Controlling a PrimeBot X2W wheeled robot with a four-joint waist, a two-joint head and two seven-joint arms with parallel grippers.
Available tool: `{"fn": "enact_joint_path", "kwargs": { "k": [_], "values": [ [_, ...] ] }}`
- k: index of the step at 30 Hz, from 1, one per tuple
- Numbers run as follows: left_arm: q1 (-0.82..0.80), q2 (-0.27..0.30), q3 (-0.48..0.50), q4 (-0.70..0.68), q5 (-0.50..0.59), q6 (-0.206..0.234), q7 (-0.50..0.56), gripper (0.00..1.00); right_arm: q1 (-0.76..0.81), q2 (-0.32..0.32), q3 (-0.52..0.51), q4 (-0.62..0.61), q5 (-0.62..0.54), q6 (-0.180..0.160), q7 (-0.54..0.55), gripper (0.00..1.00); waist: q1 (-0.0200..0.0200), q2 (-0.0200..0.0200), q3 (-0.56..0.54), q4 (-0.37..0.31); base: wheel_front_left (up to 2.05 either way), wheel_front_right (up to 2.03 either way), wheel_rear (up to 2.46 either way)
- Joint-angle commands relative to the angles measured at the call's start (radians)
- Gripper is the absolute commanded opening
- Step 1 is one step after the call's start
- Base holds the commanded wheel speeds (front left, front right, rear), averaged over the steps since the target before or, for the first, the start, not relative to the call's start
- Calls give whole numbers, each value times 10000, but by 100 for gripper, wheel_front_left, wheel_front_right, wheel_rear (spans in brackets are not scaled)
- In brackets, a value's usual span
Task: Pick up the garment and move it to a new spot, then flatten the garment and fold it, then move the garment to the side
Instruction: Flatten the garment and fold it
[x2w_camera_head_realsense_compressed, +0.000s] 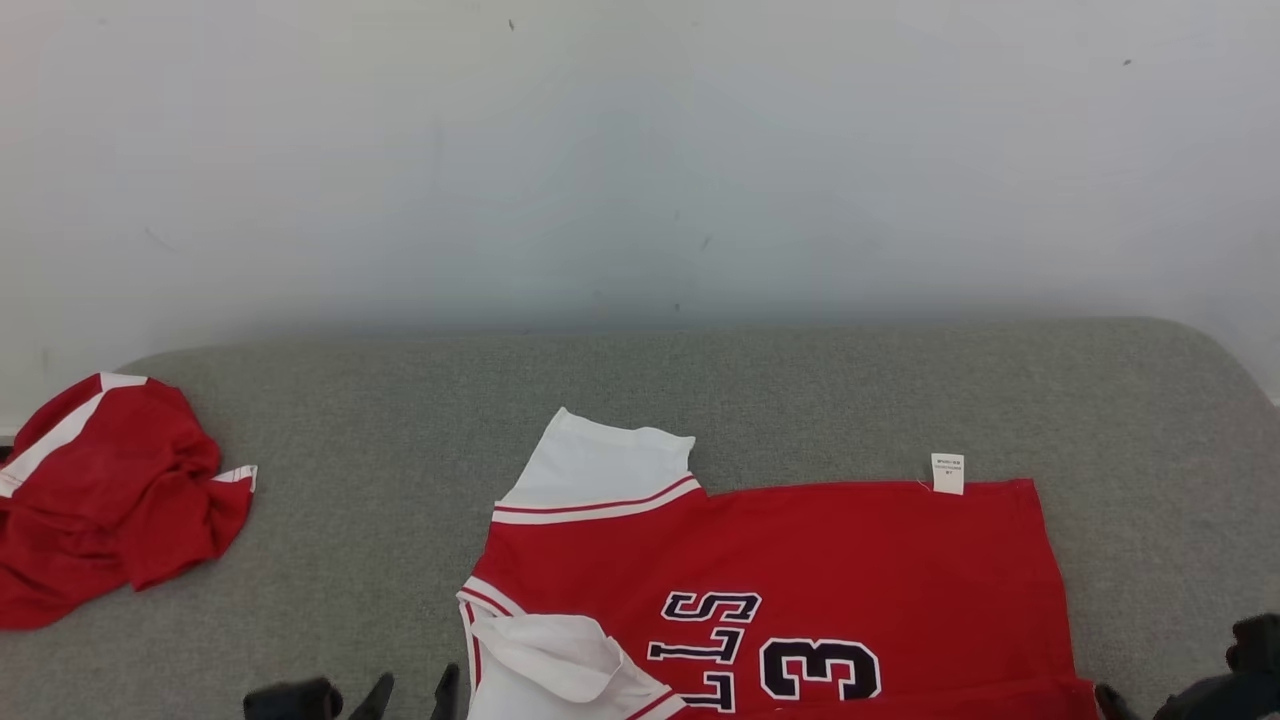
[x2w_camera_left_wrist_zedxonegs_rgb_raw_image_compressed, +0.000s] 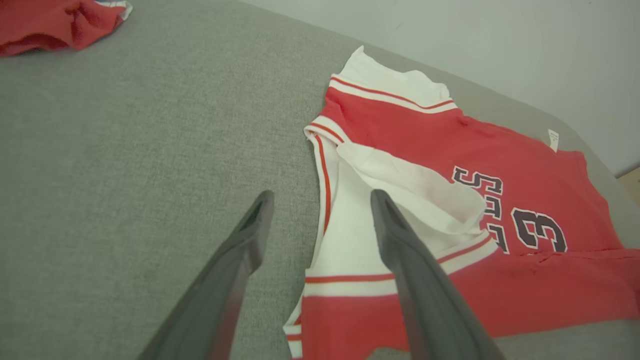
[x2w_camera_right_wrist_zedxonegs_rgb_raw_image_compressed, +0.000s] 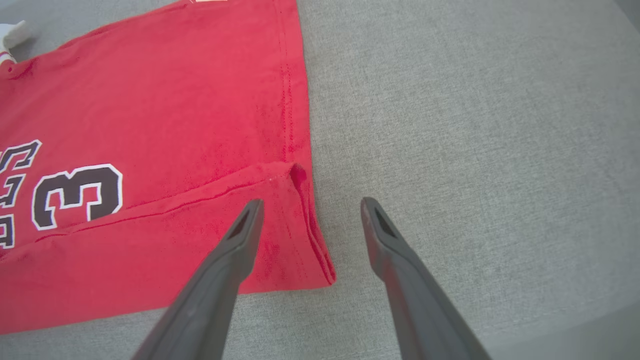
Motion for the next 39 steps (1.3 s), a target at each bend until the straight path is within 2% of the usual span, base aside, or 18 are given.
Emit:
{"fn": "enact_joint_path", "kwargs": {
  "k": [1, 5, 8, 10, 20, 29, 39],
  "values": [
    [-632, 73, -77, -88, 248, -57, 119, 100, -301, -217, 63, -351, -37, -21, 51, 100, 1, 0, 174, -55, 0, 0, 0],
    [-2087, 7, -361, 510, 591, -236, 670, 100, -905, -440, 358, -971, -330, -21, 313, 100, 1, 0, 575, -240, 0, 0, 0],
    [-3572, -201, -645, 1562, 923, -420, 1121, 100, -1754, -295, 1000, -1331, -496, -21, 615, 100, 1, 0, 982, -644, 0, 0, 0],
    [-4010, -250, -718, 1874, 1019, -470, 1253, 100, -2039, -299, 1180, -1370, -562, -21, 664, 100, 1, 0, 1157, -752, 0, 0, 0],
    [-7583, -180, -1003, 4591, 1792, -923, 1841, 100, -4929, 0, 3097, -693, -393, -19, 364, 100, 1, 0, 3272, -2055, 0, 0, 0],
    [-9505, -96, -1348, 6343, 2322, -1189, 2171, 100, -5750, -231, 3044, -285, -403, -19, -335, 100, 1, 0, 4701, -2466, 0, 0, 0],
    [-10147, -576, -1335, 7706, 2210, -1044, 1851, 98, -5962, -277, 2918, 84, -325, -19, -668, 100, 1, 0, 4868, -2460, 0, 0, 0]
  ]
}}
